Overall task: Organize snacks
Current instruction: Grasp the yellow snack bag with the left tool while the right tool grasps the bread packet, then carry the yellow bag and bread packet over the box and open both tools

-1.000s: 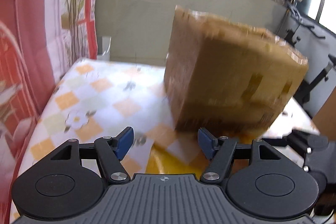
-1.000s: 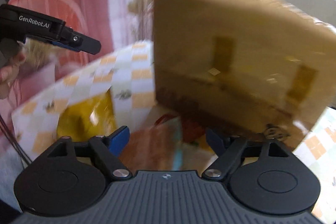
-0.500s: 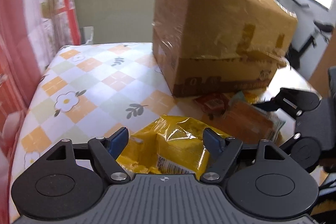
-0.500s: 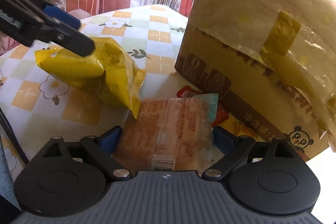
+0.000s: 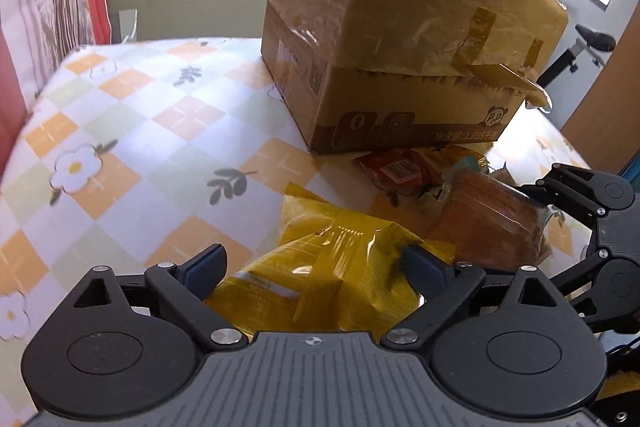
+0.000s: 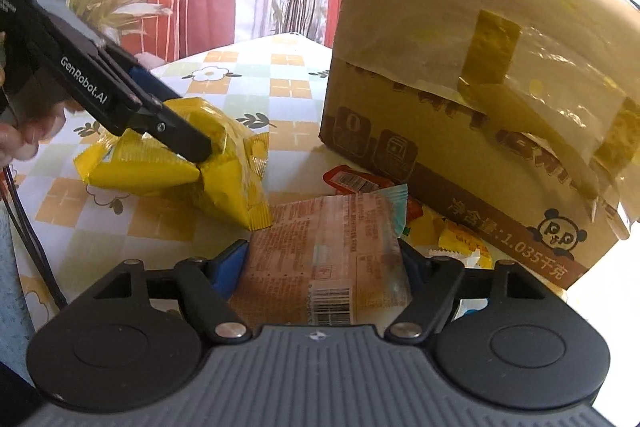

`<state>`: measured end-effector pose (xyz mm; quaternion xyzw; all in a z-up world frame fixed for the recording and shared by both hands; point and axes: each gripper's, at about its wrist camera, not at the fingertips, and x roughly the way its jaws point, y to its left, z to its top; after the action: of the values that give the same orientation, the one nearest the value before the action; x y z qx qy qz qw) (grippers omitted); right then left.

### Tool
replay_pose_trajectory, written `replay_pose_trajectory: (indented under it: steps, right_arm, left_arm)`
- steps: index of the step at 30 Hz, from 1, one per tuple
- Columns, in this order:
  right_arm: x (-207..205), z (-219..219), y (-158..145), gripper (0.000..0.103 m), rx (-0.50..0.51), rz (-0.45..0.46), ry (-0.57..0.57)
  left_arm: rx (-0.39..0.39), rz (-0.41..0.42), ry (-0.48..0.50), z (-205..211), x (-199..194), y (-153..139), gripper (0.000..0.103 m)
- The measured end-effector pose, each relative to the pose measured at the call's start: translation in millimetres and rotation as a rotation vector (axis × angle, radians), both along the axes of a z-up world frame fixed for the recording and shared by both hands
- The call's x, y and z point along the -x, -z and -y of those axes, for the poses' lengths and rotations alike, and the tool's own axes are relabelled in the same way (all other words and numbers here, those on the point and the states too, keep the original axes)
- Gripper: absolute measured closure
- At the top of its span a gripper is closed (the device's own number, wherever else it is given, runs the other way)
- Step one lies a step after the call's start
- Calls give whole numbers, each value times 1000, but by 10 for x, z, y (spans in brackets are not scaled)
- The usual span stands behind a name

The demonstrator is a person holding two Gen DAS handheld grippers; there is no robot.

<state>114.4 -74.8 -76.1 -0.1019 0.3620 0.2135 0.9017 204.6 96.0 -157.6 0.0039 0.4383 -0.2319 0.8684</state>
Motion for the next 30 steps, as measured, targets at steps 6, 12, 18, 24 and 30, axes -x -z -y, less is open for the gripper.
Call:
replay_pose_trajectory:
  steps: [6,12,18,24,30]
  right_arm:
    - [29,58,11,27,-31,-1,33]
    - [34,78,12,27,-41,0,46]
    - [65,108,12,28,-58,3,48]
    - [121,137,-2,28,-98,9,41]
    - [174,272,-127,29,-179,39,58]
  left_arm:
    - [76,-70,13,-15,41,96,5]
    - [55,-82,34,131,225,239,11]
    - [144,-25,-110,105,487,209,33]
    - [132,53,-179,160,702,53,35]
    - [158,126,-253,140,787,-229,35]
